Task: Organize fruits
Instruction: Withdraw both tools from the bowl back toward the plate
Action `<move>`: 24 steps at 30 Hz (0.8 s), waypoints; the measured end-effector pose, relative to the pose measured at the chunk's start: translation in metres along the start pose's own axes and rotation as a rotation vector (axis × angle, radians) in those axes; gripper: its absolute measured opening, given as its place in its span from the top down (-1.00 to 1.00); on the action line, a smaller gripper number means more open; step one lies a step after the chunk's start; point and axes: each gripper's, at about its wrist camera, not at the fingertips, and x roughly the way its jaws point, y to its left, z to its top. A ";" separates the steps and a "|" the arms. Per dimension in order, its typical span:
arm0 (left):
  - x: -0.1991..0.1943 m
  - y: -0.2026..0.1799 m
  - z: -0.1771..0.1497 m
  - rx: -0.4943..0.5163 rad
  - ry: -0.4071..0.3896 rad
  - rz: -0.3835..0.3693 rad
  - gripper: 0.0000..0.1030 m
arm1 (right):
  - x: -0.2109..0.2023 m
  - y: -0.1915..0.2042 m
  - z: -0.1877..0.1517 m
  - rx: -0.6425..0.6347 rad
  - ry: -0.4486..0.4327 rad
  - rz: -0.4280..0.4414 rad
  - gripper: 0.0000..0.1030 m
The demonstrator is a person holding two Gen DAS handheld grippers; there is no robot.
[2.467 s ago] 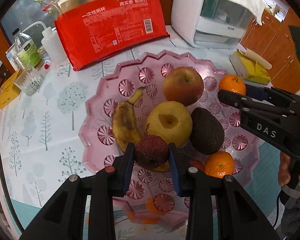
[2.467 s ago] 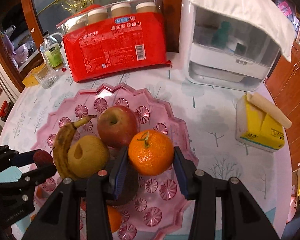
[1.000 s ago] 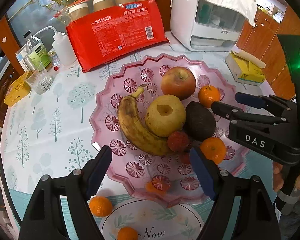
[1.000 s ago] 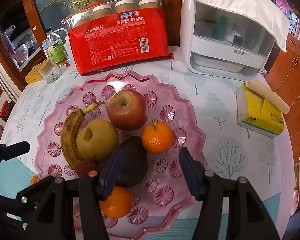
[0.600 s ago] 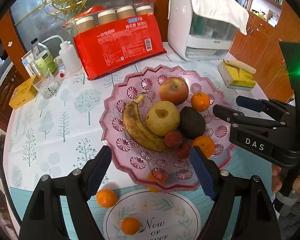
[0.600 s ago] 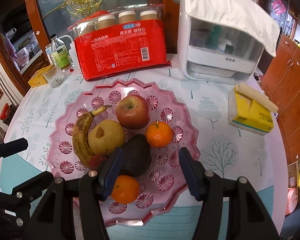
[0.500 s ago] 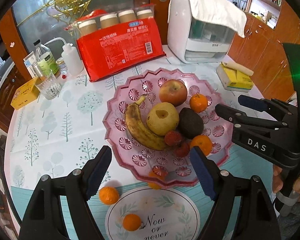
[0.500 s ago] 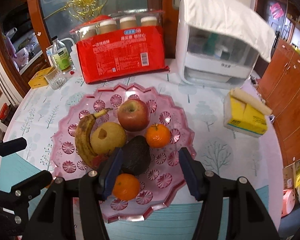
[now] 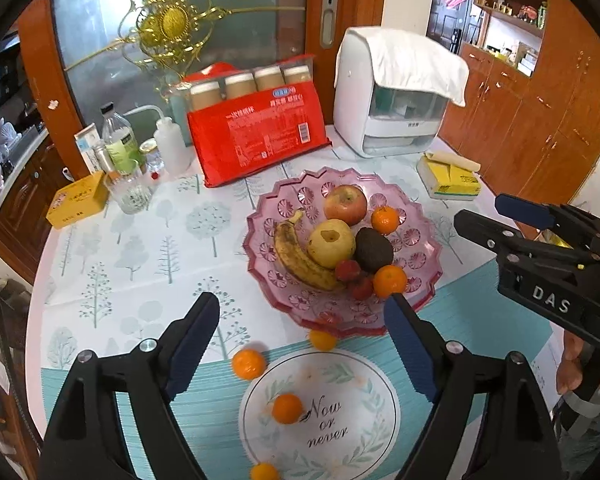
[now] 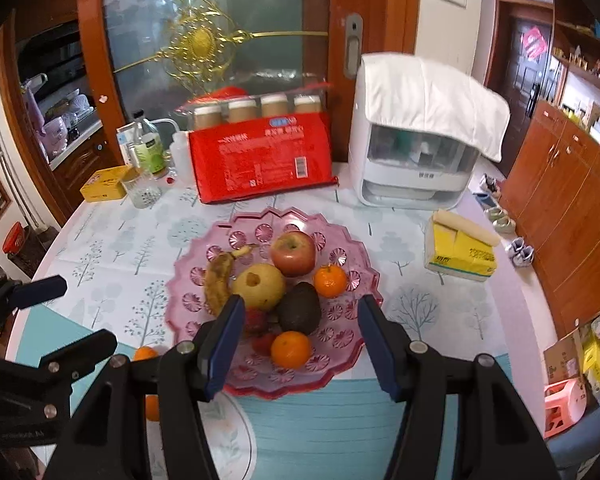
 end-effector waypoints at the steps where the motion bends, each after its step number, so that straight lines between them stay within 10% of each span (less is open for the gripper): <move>1: -0.005 0.002 -0.003 -0.001 -0.006 -0.001 -0.63 | -0.006 0.004 -0.002 -0.002 -0.006 0.001 -0.15; 24: -0.014 0.054 -0.117 -0.126 0.057 -0.029 -0.63 | -0.020 0.063 -0.092 0.043 0.052 0.064 -0.16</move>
